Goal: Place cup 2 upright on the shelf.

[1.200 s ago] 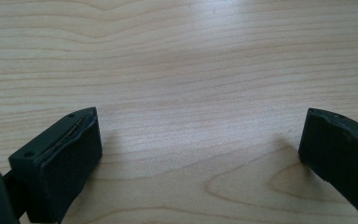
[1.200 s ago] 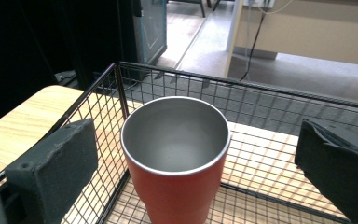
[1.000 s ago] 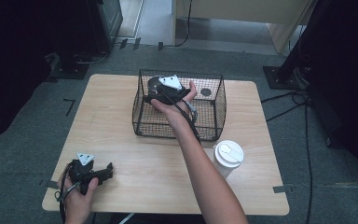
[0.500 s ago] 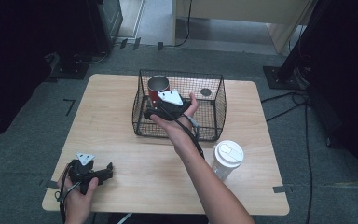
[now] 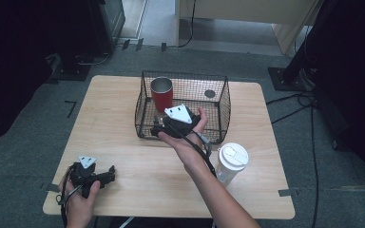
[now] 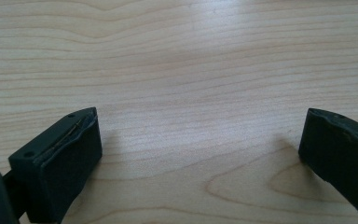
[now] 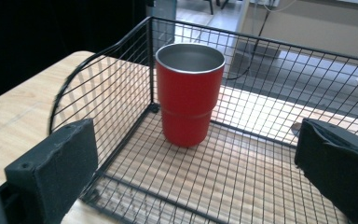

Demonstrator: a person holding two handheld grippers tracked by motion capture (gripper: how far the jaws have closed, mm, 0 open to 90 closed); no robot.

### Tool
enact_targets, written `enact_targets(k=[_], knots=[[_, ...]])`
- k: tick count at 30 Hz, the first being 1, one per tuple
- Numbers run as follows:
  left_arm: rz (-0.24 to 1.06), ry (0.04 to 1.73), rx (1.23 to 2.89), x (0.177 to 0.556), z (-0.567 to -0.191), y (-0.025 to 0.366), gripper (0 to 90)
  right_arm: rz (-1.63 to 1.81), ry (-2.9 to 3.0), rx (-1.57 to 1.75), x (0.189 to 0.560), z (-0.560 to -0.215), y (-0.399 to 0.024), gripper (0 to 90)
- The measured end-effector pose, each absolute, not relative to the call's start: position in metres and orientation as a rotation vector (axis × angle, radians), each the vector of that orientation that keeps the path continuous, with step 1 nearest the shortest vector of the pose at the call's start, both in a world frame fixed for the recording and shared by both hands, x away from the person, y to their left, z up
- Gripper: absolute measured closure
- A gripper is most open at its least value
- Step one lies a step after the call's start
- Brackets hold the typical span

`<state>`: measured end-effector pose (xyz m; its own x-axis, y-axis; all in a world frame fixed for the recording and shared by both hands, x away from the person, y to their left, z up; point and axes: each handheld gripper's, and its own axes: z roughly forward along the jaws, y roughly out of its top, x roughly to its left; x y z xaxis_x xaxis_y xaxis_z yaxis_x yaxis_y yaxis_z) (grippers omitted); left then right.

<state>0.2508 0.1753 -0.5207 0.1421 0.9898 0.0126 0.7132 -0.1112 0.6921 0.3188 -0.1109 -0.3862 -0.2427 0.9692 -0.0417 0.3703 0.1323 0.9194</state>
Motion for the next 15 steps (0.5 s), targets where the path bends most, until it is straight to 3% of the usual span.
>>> enact_targets(k=[15], knots=[[0.666,1.628,1.885,0.251,-0.521,0.175,0.0,1.194,1.79,1.243,0.262,-0.399,-0.119,0.0]])
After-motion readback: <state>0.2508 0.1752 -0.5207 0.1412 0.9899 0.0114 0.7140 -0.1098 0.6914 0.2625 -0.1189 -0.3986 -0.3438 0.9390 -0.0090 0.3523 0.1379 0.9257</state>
